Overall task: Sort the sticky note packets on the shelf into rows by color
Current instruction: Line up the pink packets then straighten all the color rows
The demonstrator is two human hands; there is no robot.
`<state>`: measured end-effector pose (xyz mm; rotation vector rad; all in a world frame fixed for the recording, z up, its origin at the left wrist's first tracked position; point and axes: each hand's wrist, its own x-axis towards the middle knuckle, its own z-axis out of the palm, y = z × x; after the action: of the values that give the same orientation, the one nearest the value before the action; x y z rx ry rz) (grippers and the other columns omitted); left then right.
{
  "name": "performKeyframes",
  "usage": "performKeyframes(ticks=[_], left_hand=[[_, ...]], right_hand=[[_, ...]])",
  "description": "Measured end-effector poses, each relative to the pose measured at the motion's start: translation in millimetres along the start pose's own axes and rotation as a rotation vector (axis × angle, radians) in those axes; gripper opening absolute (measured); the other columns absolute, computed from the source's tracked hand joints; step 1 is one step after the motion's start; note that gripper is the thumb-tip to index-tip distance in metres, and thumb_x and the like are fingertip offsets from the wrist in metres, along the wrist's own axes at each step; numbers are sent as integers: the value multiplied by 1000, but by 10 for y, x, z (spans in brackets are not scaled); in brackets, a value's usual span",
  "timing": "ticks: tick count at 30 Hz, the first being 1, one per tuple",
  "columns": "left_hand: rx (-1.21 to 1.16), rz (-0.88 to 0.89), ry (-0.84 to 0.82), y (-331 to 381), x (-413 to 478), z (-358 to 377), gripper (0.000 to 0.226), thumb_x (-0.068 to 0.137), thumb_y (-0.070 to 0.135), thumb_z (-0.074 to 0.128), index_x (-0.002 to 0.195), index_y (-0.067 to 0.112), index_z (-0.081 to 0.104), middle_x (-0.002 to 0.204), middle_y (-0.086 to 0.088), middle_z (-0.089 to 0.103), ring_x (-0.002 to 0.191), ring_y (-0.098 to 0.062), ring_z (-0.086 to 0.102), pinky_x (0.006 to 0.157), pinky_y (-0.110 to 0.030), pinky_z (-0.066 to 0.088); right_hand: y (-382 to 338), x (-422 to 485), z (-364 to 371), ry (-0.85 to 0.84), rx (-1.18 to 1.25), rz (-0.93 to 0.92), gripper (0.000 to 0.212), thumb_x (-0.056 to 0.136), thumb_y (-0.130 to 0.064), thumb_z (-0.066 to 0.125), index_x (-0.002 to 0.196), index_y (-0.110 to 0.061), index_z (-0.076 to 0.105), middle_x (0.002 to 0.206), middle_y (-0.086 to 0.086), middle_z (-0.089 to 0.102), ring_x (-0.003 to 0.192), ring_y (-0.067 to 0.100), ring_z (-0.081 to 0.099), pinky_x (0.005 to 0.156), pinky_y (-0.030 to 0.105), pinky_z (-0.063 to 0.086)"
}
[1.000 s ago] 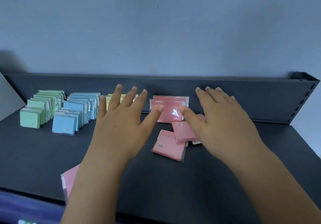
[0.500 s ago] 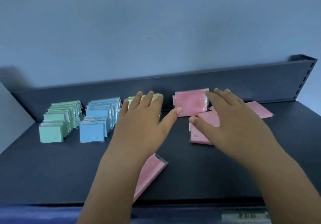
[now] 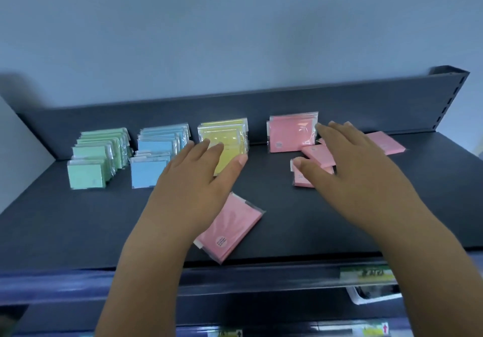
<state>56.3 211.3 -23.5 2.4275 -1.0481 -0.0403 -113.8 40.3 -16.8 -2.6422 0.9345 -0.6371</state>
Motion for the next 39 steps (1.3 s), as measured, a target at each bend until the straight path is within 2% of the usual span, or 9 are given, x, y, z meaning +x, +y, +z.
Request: performKeyframes(ticks=[6,11,15,17,20,24,28,32,39], left_hand=[[-75,14,-42,-278,-167,-66,79,91,76,27,153,31,43,164,12,30,153,-8,17,126,-38,16],[58,76,-164,-616,-225,-127,80,88,79,34,152,32,44,163,11,32,150,-13,25,123,-41,23],[178,151,-291,-868,-271,-149,83,76,84,53,144,36,50,153,16,41,141,-12,37,117,-47,32],[196,192,-335,-971,-285,-116,82,69,86,58,135,38,55,146,18,46,136,-12,41,115,-49,34],[168,235,-308,-1100,-306,-28,70,71,80,63,125,35,60,134,16,52,126,-15,46,108,-46,39],[113,249,-194,-1212,-315,31,55,80,74,61,116,32,63,123,16,56,115,-15,49,95,-39,46],[88,238,-161,-1281,-294,-23,41,81,69,65,101,33,66,111,18,57,105,-12,50,89,-37,47],[-59,157,-132,-1351,-285,-75,25,84,53,72,86,30,64,99,14,58,97,-12,54,88,-39,50],[-144,42,-18,-1428,-311,-58,24,92,50,65,85,27,70,89,12,64,88,-12,60,80,-34,52]], right_hand=[[-254,-105,123,-48,-22,16,73,94,-68,42,157,-34,32,166,-12,28,156,11,14,120,40,29],[-594,-229,316,-93,-52,87,62,95,-63,47,141,-22,49,148,-6,47,136,16,41,97,36,40],[-855,-280,547,-312,-21,210,63,97,-62,50,142,-17,55,161,-7,37,147,14,34,113,37,34],[-962,-265,692,-347,1,232,46,97,-57,52,111,-16,67,131,0,59,122,23,55,99,40,45],[-1142,-306,852,-313,-2,252,35,95,-51,53,76,-22,55,87,-1,56,85,20,56,72,39,45],[-1320,-319,909,-210,61,325,29,97,-42,56,90,-16,65,94,3,66,95,27,60,80,39,50],[-1305,-278,897,-204,139,456,20,93,-23,60,86,-6,69,88,9,67,88,28,63,69,34,46],[-1327,-293,836,-108,451,581,20,91,-8,64,86,-21,79,91,-1,73,88,18,65,69,29,48],[-1523,-263,849,105,826,490,21,93,-2,67,87,-18,78,91,3,76,83,16,66,75,29,51]])
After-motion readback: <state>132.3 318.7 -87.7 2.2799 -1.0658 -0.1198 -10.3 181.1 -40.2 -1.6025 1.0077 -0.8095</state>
